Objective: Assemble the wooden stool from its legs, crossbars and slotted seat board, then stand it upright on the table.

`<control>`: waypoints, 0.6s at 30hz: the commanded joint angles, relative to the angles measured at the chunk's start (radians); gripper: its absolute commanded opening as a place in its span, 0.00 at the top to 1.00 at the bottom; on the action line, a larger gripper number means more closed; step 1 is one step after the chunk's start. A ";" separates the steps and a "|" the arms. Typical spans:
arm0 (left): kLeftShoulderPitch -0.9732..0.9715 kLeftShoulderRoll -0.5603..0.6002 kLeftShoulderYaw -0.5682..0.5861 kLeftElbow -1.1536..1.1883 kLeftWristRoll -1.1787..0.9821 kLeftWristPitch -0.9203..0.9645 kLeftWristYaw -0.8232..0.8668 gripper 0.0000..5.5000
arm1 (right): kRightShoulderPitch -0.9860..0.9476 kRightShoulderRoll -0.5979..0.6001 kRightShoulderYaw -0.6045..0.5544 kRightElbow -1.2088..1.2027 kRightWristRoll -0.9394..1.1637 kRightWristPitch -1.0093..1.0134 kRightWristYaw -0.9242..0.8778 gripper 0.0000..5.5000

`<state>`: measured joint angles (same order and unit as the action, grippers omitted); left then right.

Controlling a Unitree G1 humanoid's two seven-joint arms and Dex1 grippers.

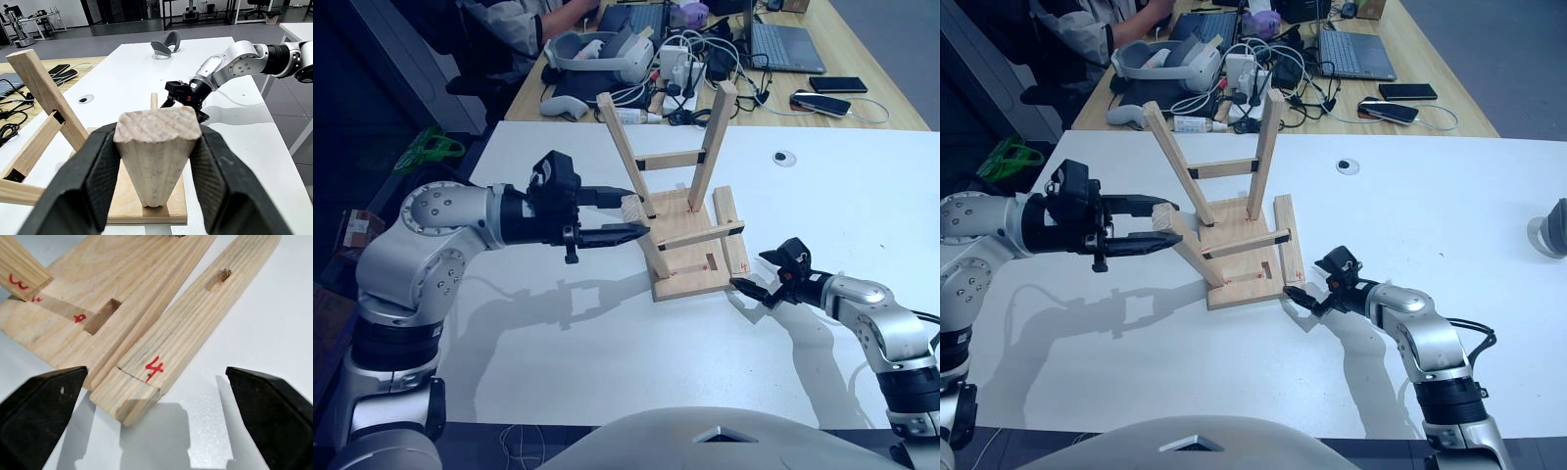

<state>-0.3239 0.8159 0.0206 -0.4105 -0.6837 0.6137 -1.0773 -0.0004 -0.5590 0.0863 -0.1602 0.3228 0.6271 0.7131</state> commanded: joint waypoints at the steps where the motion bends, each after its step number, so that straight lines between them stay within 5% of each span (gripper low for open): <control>1: -0.010 0.029 -0.016 -0.004 0.020 0.049 0.022 0.60 | 0.000 -0.018 0.009 0.007 -0.020 -0.006 0.008 0.02; 18: -0.011 -0.005 -0.012 -0.024 0.018 0.061 0.098 0.60 | 0.010 -0.042 0.036 0.042 -0.067 -0.069 0.015 0.02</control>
<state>-0.3433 0.8213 0.0086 -0.4271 -0.6937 0.6598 -1.0302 -0.0003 -0.5890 0.1173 -0.1418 0.2838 0.5453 0.7340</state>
